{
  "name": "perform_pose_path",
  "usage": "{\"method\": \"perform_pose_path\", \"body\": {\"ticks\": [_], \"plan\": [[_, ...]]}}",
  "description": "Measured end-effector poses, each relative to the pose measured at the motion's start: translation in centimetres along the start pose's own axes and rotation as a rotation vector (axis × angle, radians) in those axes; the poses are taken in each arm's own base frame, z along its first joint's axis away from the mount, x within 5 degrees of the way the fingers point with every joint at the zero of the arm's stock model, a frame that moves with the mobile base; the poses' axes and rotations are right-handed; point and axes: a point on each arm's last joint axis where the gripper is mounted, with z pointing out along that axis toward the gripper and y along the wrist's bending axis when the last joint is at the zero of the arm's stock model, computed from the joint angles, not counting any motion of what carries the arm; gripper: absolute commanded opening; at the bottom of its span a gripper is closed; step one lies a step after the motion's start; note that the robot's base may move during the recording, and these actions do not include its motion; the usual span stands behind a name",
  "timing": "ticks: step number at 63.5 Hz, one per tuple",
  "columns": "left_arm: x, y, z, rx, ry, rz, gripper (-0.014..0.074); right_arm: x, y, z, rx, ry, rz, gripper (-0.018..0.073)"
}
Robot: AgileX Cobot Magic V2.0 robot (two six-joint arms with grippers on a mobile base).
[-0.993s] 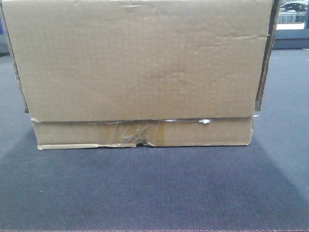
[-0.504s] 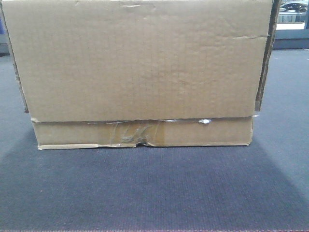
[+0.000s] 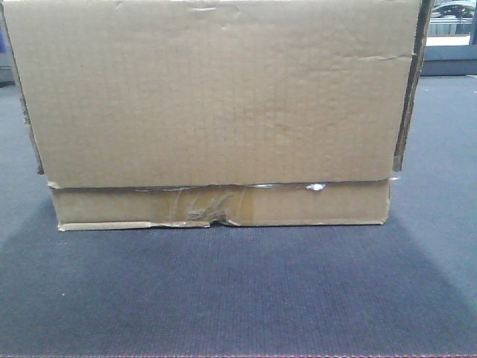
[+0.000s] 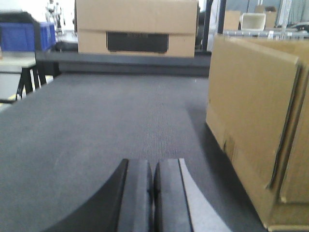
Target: Grab carton from right shelf to conveyor
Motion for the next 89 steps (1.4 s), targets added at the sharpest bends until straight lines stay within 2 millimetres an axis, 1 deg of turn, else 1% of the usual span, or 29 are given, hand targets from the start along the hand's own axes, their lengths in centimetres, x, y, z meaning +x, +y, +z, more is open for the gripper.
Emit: {"method": "perform_pose_path", "body": {"ticks": [59,64,75,81,89], "plan": [[0.2,0.0,0.0,0.001,0.009,-0.01,0.0015,-0.1,0.0,0.0,-0.002,-0.01,0.0,-0.0069],[0.2,0.0,0.0,0.001,0.009,-0.01,0.0015,0.1,0.0,0.1,0.005,-0.016,-0.001,-0.0069],[0.3,0.0,0.0,0.001,0.011,-0.01,0.0015,2.0,0.1,0.9,0.047,0.0,0.018,-0.0069],[0.3,0.0,0.0,0.001,0.011,-0.01,0.0015,3.9,0.0,1.5,0.078,0.009,0.038,-0.0069],[0.3,0.0,0.0,0.001,0.011,-0.01,0.0015,7.2,-0.2,1.7,0.093,0.013,0.058,-0.0069]]}}
